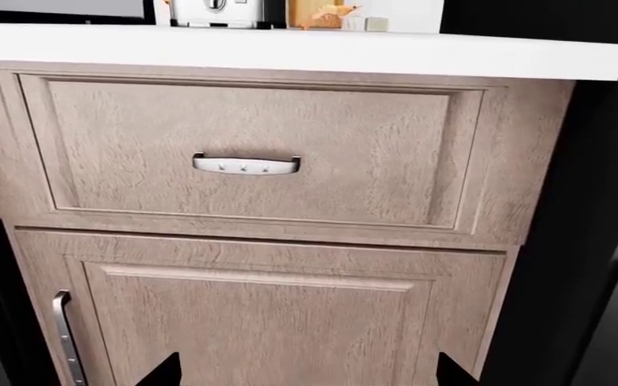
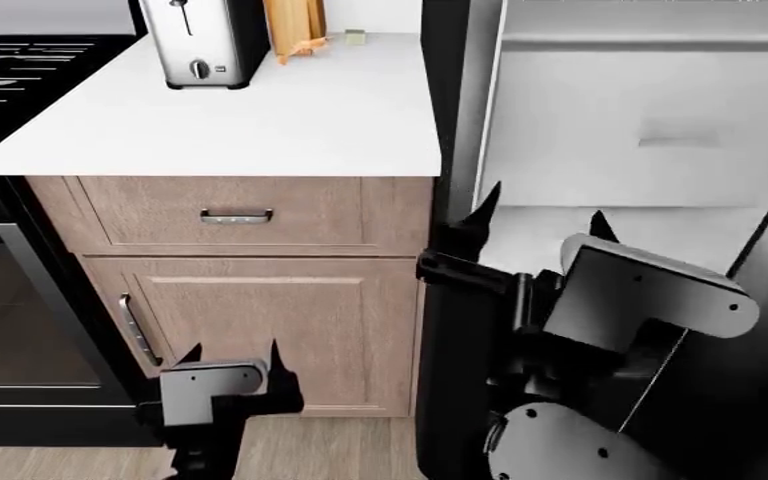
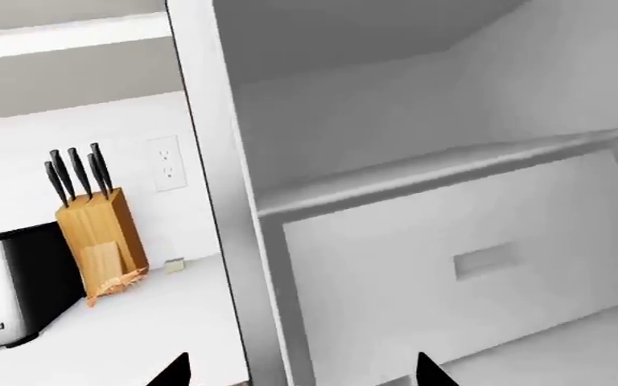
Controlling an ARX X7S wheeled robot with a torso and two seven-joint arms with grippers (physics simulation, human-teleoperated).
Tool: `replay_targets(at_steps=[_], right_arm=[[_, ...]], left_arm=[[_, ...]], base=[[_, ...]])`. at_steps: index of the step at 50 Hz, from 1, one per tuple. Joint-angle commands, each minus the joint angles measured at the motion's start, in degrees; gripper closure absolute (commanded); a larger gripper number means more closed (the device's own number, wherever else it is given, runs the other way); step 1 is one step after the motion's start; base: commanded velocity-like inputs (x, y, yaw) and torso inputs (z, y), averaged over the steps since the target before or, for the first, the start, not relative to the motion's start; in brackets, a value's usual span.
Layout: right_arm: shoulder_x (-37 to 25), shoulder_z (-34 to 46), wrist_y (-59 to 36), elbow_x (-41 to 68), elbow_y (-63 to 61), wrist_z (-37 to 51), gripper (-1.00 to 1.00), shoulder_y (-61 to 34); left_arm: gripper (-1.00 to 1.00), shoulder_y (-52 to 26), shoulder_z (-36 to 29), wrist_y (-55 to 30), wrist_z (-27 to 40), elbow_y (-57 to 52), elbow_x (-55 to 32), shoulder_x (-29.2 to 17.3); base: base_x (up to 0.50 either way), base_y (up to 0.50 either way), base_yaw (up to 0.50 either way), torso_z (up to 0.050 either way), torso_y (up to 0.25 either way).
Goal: Open the fridge door
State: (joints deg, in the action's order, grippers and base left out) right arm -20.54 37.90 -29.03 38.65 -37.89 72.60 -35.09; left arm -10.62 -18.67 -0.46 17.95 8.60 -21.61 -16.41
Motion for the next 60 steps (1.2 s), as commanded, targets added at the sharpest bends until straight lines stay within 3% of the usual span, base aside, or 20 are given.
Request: replay_targets(at_steps=[1,10,25,31,45,60], right_arm=[[3.6,-15.8,-10.2,-16.7,9.4,16.5,-1.00,15.7],[4.3,-22.4,-13.1,-21.8,4.0,16.1,-1.00,20.8],[4.1,-31.8,-7.9,-25.6,-2.0,15.0,-1.00,33.7],[4.5,-38.9,-5.1,-25.0,-5.0,14.7,-1.00,39.3],[4.6,-50.2,1.2,-21.4,-5.0,10.6,-1.00,47.4],[5.9,-63.4,6.0,-11.4,-3.5,5.7,-1.00,55.5]], left_arm=[[-1.00,-1.3,-0.1,0.0,-0.4,1.5,-0.3,0.3],[-1.00,0.5,-0.4,0.2,0.2,-0.3,-0.2,-0.2],[-1.00,-5.6,-0.7,0.4,-1.5,6.7,-0.3,1.4],[-1.00,-7.0,-0.8,0.6,-1.9,8.5,-0.3,1.8],[-1.00,-2.5,-1.2,0.6,-0.4,3.3,-0.3,0.4],[-1.00,-2.3,-1.3,0.3,-0.2,2.9,-0.7,0.2]], base=[[0.00,0.00,0.00,0.000,0.000],[0.00,0.00,0.00,-0.002,0.000],[0.00,0.00,0.00,-0.001,0.000],[0.00,0.00,0.00,0.000,0.000],[0.00,0.00,0.00,0.000,0.000],[0.00,0.00,0.00,0.000,0.000]])
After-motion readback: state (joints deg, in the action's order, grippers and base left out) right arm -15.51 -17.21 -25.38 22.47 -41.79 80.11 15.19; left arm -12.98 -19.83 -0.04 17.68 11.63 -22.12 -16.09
